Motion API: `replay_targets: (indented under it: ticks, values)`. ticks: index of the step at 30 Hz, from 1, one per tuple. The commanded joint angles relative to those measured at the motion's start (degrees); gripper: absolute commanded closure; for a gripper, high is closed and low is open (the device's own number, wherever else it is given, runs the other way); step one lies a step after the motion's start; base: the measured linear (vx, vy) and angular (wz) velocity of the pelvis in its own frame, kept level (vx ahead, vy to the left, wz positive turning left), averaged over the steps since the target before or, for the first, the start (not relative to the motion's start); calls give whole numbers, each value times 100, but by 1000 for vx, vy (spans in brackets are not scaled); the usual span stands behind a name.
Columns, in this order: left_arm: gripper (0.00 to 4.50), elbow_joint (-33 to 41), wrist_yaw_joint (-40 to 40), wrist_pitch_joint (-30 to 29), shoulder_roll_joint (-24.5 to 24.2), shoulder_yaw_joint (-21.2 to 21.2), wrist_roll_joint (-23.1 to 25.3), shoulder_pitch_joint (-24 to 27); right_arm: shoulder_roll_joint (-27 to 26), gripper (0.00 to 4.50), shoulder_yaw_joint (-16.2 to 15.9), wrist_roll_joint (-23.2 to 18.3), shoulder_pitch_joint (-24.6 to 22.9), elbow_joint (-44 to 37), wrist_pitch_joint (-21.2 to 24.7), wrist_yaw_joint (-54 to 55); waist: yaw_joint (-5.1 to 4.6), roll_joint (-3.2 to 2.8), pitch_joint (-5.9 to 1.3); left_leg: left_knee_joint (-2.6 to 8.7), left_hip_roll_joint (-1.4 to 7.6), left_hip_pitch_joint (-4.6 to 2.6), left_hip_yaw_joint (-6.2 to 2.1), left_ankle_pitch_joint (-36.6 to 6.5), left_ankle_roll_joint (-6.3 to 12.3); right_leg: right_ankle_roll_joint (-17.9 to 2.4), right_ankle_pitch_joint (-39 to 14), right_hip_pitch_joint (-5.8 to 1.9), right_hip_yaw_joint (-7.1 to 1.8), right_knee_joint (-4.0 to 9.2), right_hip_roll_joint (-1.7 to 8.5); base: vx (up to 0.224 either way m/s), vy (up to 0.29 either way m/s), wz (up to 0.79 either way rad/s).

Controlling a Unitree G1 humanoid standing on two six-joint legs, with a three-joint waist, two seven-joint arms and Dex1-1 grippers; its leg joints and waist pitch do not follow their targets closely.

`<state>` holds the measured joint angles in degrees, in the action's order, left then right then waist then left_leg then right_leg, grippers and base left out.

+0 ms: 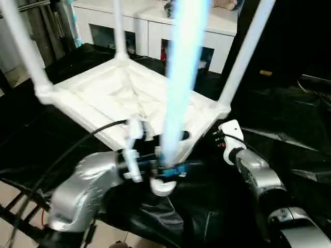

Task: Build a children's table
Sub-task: Rotate table base

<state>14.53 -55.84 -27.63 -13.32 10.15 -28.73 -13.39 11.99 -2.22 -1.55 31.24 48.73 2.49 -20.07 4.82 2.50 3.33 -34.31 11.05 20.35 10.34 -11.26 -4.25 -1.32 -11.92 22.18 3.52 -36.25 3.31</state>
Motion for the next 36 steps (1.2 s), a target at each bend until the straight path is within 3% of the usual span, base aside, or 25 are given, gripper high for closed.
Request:
replay_targets:
  ticks: [1,4,5,6,8,9,10,11,15,21,26,31,36]
  values:
    - [7,-175,60,151,211,359,186,-196,-117,83,-74,15,169,64,-40,-5,15,-37,-374,382,199,-21,-58,-648,-8,-1106,-372,-279,-311,386,440,0,0,0]
    - [7,-531,159,392,503,641,412,-431,-166,83,-33,50,287,249,-121,90,11,-41,-380,379,205,-7,-62,-627,22,-1140,-298,-297,-309,383,450,0,0,0]
    - [7,-727,244,518,623,740,535,-529,-186,83,-14,72,328,333,-173,136,28,-132,-380,374,203,-29,-70,-689,9,-1167,-335,-282,-309,384,457,0,0,0]
    - [7,-727,244,518,623,740,535,-529,-186,83,-14,72,328,333,-173,136,9,-80,-379,377,207,-24,-62,-743,-4,-1187,-346,-293,-306,401,451,0,0,0]
    - [7,-939,343,710,714,771,694,-611,-205,83,22,71,313,335,-205,216,20,-226,-394,367,204,-19,-83,-711,-20,-1212,-170,-297,-303,378,456,0,0,0]
    - [7,-981,361,760,726,775,731,-627,-206,83,30,71,308,333,-209,232,-5,-130,-392,367,206,-13,-76,-742,3,-1246,-68,-317,-298,380,441,0,0,0]
    - [7,-1043,387,833,743,782,786,-651,-207,83,43,71,300,331,-216,257,1,-120,-396,362,197,2,-76,-708,56,-1263,-67,-333,-301,375,450,0,0,0]
    - [7,-1183,438,946,769,785,891,-710,-198,83,70,61,280,337,-236,279,5,-157,-397,355,191,1,-75,-712,74,-1270,-103,-329,-303,377,455,0,0,0]
    - [7,-1505,475,1223,898,786,1033,-859,-190,83,110,-12,182,296,-392,128,4,-177,-386,354,198,-8,-68,-763,125,-1230,-456,-315,-301,427,459,0,0,0]
    - [7,-1722,538,1426,1155,1009,1115,-928,-325,83,37,-82,160,215,-491,-165,-2,-237,-396,357,217,-2,-80,-765,178,-1348,-307,-311,-293,408,461,0,0,0]
    - [7,-1841,574,1567,1211,1009,1175,-949,-344,83,17,-24,190,227,-525,-78,-18,-223,-400,348,208,4,-73,-754,225,-1377,-334,-319,-295,421,469,0,0,0]
    - [7,-2479,1047,2053,1077,710,1649,-1200,-198,83,165,86,296,463,-627,219,-31,-238,-402,348,204,0,-79,-771,241,-1322,-407,-315,-290,437,466,0,0,0]
    - [7,-2795,752,2004,688,382,1493,-1302,139,83,339,3,236,337,-602,62,-16,-294,-411,342,204,-10,-80,-717,247,-1329,-358,-301,-289,420,462,0,0,0]
